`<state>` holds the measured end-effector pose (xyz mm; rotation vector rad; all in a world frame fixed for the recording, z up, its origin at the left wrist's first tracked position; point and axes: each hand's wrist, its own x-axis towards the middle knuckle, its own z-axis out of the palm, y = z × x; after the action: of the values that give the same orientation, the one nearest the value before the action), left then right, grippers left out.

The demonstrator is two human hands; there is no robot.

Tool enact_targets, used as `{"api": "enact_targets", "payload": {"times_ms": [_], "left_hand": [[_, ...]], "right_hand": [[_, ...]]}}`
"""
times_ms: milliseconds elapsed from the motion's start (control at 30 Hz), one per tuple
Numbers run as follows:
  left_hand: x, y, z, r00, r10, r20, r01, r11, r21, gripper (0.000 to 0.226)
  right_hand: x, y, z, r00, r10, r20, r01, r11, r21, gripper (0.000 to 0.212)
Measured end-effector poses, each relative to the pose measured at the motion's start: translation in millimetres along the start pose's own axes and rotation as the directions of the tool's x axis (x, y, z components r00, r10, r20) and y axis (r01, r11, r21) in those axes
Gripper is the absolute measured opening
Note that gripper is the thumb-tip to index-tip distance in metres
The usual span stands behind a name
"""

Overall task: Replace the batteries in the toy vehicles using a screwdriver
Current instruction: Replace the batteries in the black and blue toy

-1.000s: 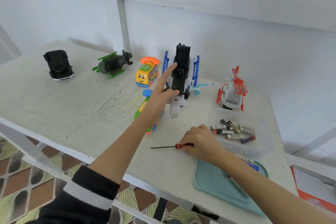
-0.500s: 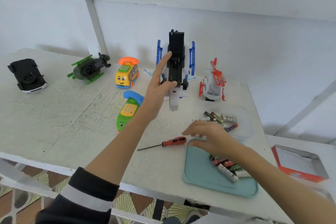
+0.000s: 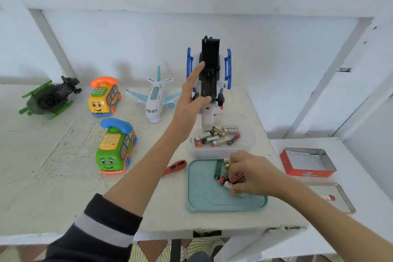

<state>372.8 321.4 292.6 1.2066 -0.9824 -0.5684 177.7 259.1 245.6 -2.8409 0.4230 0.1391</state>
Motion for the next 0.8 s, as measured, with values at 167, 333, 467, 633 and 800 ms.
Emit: {"api": "enact_targets", "payload": {"times_ms": [167, 333, 467, 633, 800], "left_hand": [[-1.9, 0.5, 3.1, 1.000, -0.021, 0.004, 0.021, 0.999, 0.027, 0.073], [-4.0, 2.4, 0.0, 1.000, -0.016, -0.012, 0.017, 1.000, 0.023, 0.073], [-4.9, 3.8, -3.9, 1.000, -0.010, -0.021, 0.011, 1.000, 0.015, 0.073], [-5.3, 0.7, -12.1, 0.999, -0.002, -0.054, 0.004, 1.000, 0.029, 0.071], [-5.9, 1.1, -17.7, 0.997, 0.020, -0.077, -0.015, 0.998, 0.060, 0.071]], "right_hand": [[0.7, -9.0, 0.5, 0.999, -0.013, 0.035, 0.014, 0.999, -0.043, 0.028], [2.7, -12.1, 6.8, 0.999, -0.042, -0.017, 0.042, 0.999, 0.023, 0.015], [3.7, -15.9, -1.1, 0.997, -0.005, -0.075, 0.030, 0.940, 0.341, 0.009], [14.0, -24.3, -51.4, 0.977, 0.044, -0.210, 0.097, 0.783, 0.614, 0.014], [35.7, -35.0, -107.3, 0.924, 0.166, -0.344, 0.155, 0.662, 0.734, 0.005]]}}
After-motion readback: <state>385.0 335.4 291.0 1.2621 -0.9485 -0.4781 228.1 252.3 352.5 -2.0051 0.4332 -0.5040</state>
